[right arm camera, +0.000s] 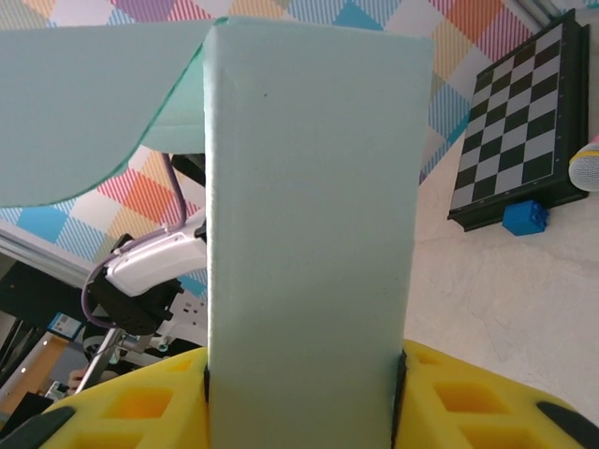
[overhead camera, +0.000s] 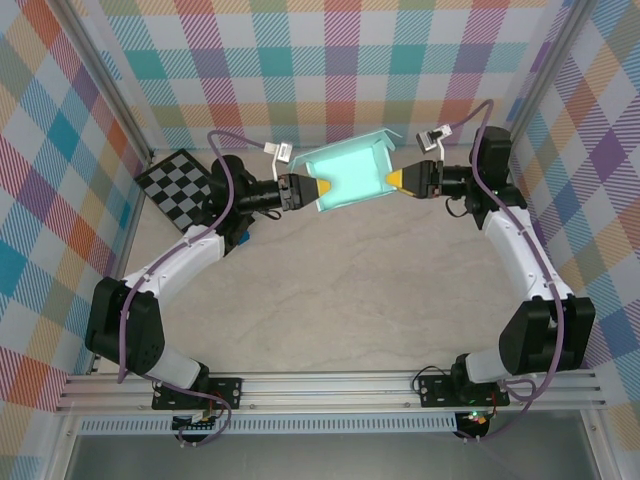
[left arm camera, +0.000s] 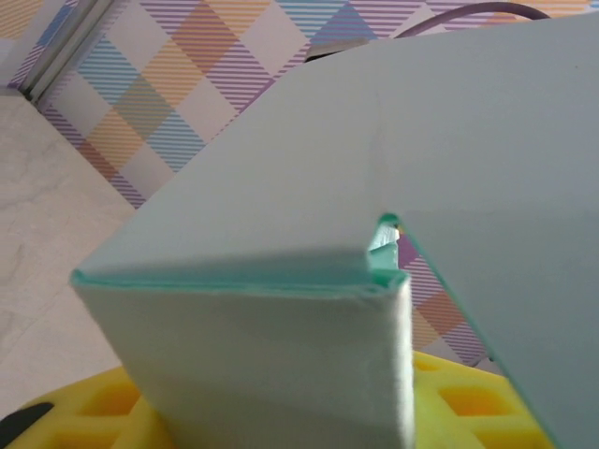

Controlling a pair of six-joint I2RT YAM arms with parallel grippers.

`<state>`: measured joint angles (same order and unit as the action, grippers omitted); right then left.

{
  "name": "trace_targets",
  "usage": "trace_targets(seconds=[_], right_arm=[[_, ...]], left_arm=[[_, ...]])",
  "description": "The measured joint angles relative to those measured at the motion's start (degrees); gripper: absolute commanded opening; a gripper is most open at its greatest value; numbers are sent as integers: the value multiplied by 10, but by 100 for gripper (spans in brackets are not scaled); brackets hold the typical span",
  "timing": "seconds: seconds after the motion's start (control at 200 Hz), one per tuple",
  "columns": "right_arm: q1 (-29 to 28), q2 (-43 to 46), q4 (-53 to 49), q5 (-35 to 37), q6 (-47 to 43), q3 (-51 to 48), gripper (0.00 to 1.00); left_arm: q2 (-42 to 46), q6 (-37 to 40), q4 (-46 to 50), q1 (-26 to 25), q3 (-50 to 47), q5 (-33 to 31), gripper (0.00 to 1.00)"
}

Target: Fold the paper box

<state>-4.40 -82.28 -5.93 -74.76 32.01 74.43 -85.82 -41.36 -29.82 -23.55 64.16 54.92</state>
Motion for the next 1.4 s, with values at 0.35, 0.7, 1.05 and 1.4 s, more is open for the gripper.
trace_targets(seconds=[0.35,0.7,1.05,1.4], right_arm=[[-6,-21,-83,179,-75,7,59],[-128,22,-139,457,-210,-34,55],[-170,-5,-153,623,-276,-35,51],[-205,-56,-172,676,-269,8,42]], left_arm=[[-1,74,204,0,39,-144,38],[-33,95,360,0,82,-212,39],[-40,90,408,0,83,-213,39],[-43,73,421,0,83,-210,39]])
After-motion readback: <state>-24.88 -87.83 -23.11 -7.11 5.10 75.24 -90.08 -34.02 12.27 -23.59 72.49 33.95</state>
